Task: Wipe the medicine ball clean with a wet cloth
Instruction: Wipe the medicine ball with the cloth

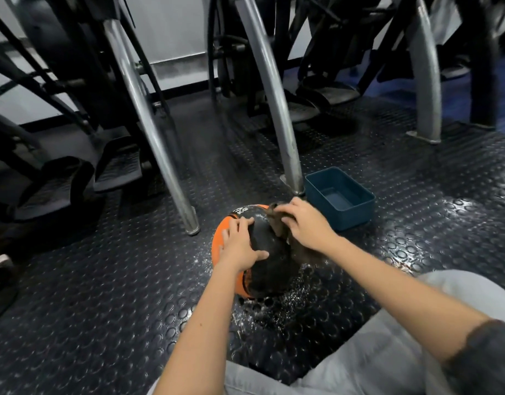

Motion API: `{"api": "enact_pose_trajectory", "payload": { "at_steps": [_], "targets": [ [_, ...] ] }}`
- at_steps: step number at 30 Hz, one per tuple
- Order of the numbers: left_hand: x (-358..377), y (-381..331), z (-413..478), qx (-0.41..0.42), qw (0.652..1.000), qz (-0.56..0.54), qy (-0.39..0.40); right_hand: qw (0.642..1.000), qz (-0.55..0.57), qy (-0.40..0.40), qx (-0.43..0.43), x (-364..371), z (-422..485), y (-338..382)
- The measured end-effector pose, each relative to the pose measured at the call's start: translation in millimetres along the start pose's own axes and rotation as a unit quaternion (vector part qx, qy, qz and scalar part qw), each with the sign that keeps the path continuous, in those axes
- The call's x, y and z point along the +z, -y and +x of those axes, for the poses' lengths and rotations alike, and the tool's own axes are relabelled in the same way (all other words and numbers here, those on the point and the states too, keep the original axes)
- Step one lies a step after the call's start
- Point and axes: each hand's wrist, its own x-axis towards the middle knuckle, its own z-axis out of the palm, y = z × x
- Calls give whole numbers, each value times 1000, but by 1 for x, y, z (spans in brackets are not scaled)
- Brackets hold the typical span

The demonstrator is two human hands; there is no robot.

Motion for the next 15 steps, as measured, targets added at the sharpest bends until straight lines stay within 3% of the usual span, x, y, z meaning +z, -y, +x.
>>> {"api": "enact_pose_trajectory", "payload": {
  "at_steps": [4,7,8,12,15],
  "targets": [
    [-1,4,0,6,1000,1,-3,999,-22,-4,-31,26,-41,4],
    [-1,4,-2,8,1000,4,4,987,-80,84,-112,15,-52,0],
    [0,5,-1,8,1000,1,5,987,-75,91,-112,9,-49,0],
    [2,4,0,5,1000,6,2,999,-30,-16,-37,6,-15,-7],
    [3,3,-1,3,1000,3,2,999,-46,-4,-18,20,-20,-1]
  ]
}}
